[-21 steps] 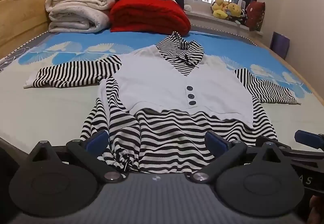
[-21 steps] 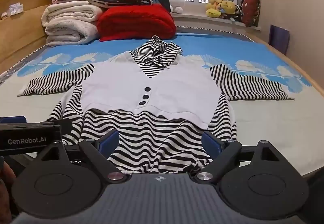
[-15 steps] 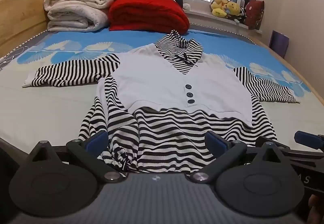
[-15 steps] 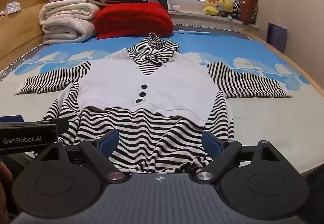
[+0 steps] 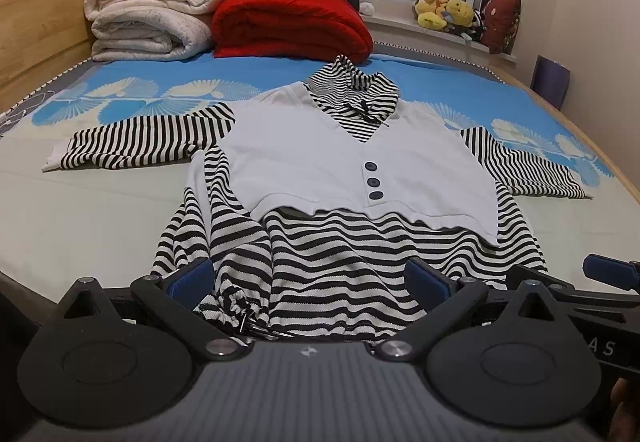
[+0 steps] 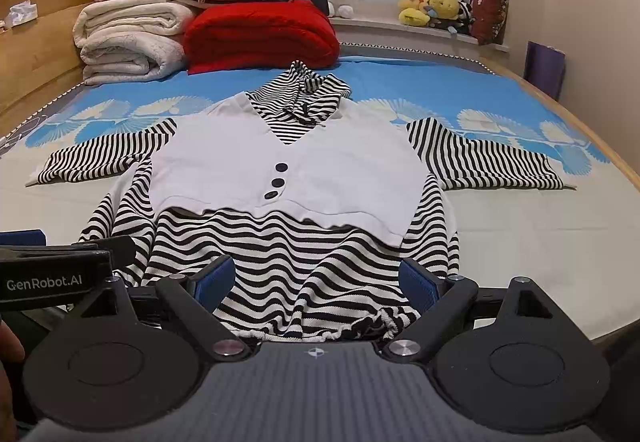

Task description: Fold small clothes

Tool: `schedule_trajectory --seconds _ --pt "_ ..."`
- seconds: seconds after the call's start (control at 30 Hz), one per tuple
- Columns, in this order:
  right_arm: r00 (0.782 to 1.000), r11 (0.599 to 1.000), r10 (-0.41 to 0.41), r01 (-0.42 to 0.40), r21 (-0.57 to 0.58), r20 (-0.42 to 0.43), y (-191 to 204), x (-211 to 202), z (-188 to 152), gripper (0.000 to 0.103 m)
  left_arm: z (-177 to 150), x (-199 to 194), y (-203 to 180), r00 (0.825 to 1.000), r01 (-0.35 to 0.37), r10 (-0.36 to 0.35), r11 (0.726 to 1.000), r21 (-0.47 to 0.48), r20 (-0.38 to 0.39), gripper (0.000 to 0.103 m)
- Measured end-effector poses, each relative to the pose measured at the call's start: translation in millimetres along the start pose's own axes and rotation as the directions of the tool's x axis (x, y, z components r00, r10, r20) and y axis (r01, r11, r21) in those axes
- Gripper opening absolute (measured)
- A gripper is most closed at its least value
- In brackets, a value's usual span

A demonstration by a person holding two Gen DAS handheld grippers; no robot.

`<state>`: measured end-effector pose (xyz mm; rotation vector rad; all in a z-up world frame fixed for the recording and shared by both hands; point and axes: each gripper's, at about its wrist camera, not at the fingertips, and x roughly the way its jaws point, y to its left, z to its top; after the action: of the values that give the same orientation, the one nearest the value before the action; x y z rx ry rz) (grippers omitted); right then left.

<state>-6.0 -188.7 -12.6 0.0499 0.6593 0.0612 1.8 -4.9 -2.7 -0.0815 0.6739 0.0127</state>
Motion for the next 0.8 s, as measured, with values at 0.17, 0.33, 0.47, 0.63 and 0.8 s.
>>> schedule_trajectory --seconds 0.17,0.33,0.47,0.63,0.8 --pt "1.000 1.000 -0.001 0.001 -0.001 -0.001 0.0 0.0 -0.3 0.090 -0.6 0.5 -0.2 1.000 -0.003 0.003 1.000 0.004 -0.009 0.102" --pt "1.000 1.000 -0.003 0.003 -0.001 -0.002 0.4 0.7 -0.6 0.090 -0.9 0.6 -0.6 1.000 -0.006 0.006 1.000 0.006 -0.006 0.102" --pt "1.000 1.000 -0.006 0.006 -0.002 -0.005 -0.2 2.1 -1.2 0.090 -1.4 0.6 -0.4 1.000 -0.005 0.005 1.000 0.005 -0.015 0.102" --pt "1.000 1.000 -0.010 0.010 -0.003 -0.010 -0.1 2.7 -2.1 0.090 -1.9 0.9 -0.5 1.000 -0.007 0.007 1.000 0.008 -0.021 0.102" --pt "1.000 1.000 -0.014 0.014 -0.003 -0.015 0.0 3.2 -2.1 0.090 -3.6 2.2 -1.2 0.999 -0.011 0.012 1.000 0.013 -0.042 0.102"
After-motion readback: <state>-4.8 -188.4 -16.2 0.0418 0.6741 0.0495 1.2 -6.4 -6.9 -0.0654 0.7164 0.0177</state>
